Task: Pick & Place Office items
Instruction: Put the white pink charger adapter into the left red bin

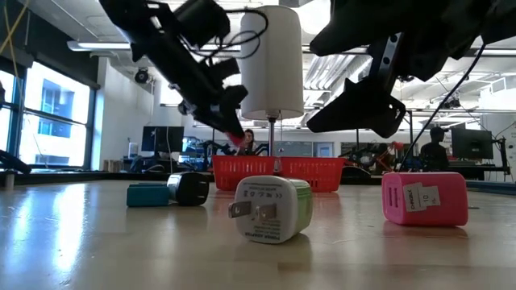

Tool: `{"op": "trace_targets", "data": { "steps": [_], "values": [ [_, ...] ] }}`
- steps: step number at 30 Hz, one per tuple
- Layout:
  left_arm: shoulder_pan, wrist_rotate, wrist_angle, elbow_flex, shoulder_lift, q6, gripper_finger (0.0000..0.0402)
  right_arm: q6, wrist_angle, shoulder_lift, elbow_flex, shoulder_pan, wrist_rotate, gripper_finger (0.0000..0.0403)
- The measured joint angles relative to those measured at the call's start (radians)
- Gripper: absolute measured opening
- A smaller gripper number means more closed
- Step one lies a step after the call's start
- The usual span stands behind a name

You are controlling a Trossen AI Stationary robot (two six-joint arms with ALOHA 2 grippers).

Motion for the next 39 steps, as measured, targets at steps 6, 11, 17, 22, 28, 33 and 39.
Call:
{"op": "trace_targets", "data": {
  "steps": [6, 11, 17, 22, 28, 33, 39],
  "values": [
    [0.035, 0.029, 0.045, 0.001, 0.051, 0.0, 0.0129, -0.001, -0.001, 0.0, 0.0, 0.0, 0.004, 0.0336],
    [0.065, 0.037, 0.059, 0.009, 0.076, 0.0, 0.0129, -0.007, -0.006, 0.0, 0.0, 0.0, 0.007, 0.0336],
    [0.108, 0.094, 0.097, 0.013, 0.094, -0.012, 0.0129, -0.008, -0.018, 0.0, 0.0, 0.0, 0.021, 0.0336],
    [0.125, 0.127, 0.106, 0.014, 0.113, -0.013, 0.0129, -0.008, -0.027, 0.0, 0.0, 0.0, 0.022, 0.0336],
    [0.129, 0.139, 0.118, 0.014, 0.122, -0.041, 0.0129, -0.008, -0.03, 0.0, 0.0, 0.0, 0.022, 0.0336],
    [0.129, 0.142, 0.116, 0.014, 0.122, -0.037, 0.0129, -0.032, -0.03, 0.0, 0.0, 0.0, 0.022, 0.0336],
    [0.136, 0.205, 0.127, 0.014, 0.122, -0.043, 0.0129, -0.034, -0.028, 0.0, 0.0, 0.0, 0.022, 0.0336]
  ]
}}
